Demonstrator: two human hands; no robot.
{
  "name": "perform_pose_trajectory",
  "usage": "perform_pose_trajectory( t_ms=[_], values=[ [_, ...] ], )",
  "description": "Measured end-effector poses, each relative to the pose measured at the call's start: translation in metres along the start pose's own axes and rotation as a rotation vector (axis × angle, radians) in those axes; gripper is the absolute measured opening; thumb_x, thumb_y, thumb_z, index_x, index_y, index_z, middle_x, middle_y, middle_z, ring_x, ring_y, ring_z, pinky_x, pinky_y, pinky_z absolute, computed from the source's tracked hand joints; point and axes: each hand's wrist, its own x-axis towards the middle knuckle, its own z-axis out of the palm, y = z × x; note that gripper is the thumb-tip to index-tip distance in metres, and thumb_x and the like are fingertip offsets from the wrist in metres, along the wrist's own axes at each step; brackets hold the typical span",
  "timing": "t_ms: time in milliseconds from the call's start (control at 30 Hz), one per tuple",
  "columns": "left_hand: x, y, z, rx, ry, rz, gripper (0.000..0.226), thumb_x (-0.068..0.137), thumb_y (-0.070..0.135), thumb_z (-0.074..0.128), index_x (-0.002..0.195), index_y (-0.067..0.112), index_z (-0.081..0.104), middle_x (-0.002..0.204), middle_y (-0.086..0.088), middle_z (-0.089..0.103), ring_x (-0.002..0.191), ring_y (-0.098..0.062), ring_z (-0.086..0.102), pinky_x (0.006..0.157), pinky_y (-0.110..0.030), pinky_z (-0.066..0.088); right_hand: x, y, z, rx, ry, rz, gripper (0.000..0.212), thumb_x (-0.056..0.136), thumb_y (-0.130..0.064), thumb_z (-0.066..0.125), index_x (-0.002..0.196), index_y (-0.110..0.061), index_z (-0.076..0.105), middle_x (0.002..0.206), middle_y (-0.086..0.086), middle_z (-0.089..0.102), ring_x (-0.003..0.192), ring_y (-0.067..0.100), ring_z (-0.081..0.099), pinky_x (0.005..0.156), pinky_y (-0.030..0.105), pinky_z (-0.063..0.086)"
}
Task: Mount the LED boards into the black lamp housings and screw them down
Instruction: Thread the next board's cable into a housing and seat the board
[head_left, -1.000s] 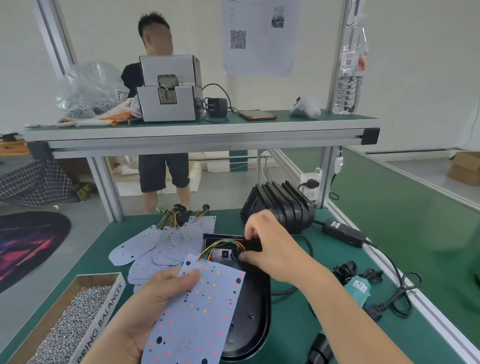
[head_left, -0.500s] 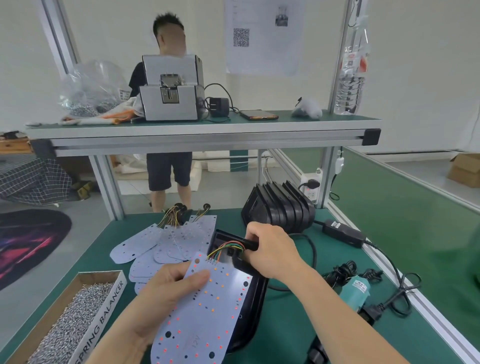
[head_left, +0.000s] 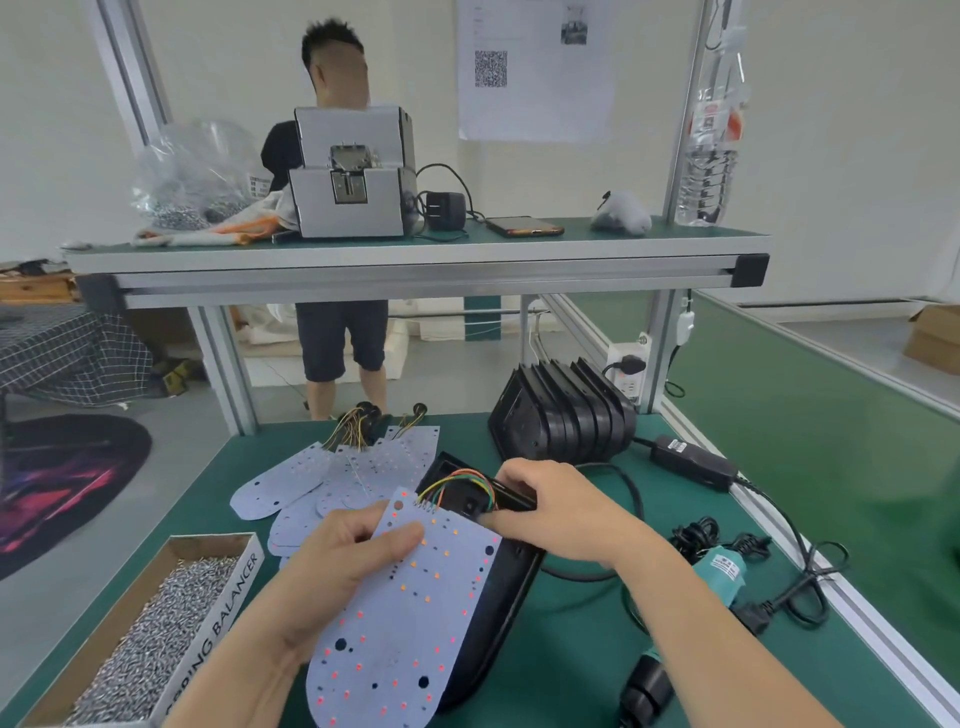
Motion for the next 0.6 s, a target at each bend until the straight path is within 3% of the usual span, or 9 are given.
perform_pose_trajectory(
  t_ms=[100,233,367,500,600],
  values=[
    [0.001,-0.001,-0.005,-0.052,-0.012,-0.027,0.039,0.082,0.025,0.073,0.098,-0.010,0.070,0.100,-0.037,0.068,0.077,-0.037,0.069,0.070,-0.041,0.054,-0.003,0.000,-0.004,0.235,-0.047,0.050,0.026,0.083,-0.037,0.069,0.092,-0.013,0.070,0.077,0.001,0.063,0.074,0.008,0.052,0.073,0.030,0.043],
    [0.001,-0.003,-0.005,-0.067,-0.034,-0.021,0.038,0.084,0.025,0.068,0.098,-0.010,0.070,0.099,-0.038,0.067,0.077,-0.038,0.069,0.067,-0.041,0.057,-0.002,0.005,-0.001,0.212,0.005,0.042,0.011,0.089,-0.011,0.067,0.095,-0.013,0.076,0.088,0.020,0.070,0.075,0.013,0.055,0.076,0.035,0.048],
    [0.001,-0.003,0.002,-0.010,-0.056,0.041,0.034,0.081,0.026,0.070,0.088,-0.007,0.073,0.092,-0.023,0.071,0.073,-0.031,0.071,0.061,-0.035,0.056,-0.002,0.006,0.002,0.255,0.002,0.044,0.008,0.088,-0.007,0.070,0.086,-0.015,0.071,0.075,0.011,0.064,0.071,0.014,0.052,0.070,0.033,0.042],
    [-0.002,-0.002,0.011,0.110,-0.087,0.157,0.036,0.086,0.027,0.071,0.094,-0.008,0.073,0.104,-0.007,0.065,0.096,-0.026,0.068,0.084,-0.037,0.055,0.001,0.000,0.008,0.301,0.052,0.073,0.010,0.071,-0.006,0.065,0.080,-0.011,0.066,0.069,0.002,0.058,0.067,0.014,0.049,0.066,0.029,0.038],
    [-0.002,-0.003,0.012,0.102,-0.094,0.175,0.039,0.085,0.029,0.067,0.097,-0.007,0.074,0.112,-0.011,0.061,0.100,-0.029,0.067,0.088,-0.040,0.055,0.004,0.001,0.010,0.227,0.067,0.099,0.006,0.071,-0.003,0.061,0.074,-0.007,0.064,0.063,0.001,0.050,0.063,0.013,0.043,0.061,0.028,0.033]
  ],
)
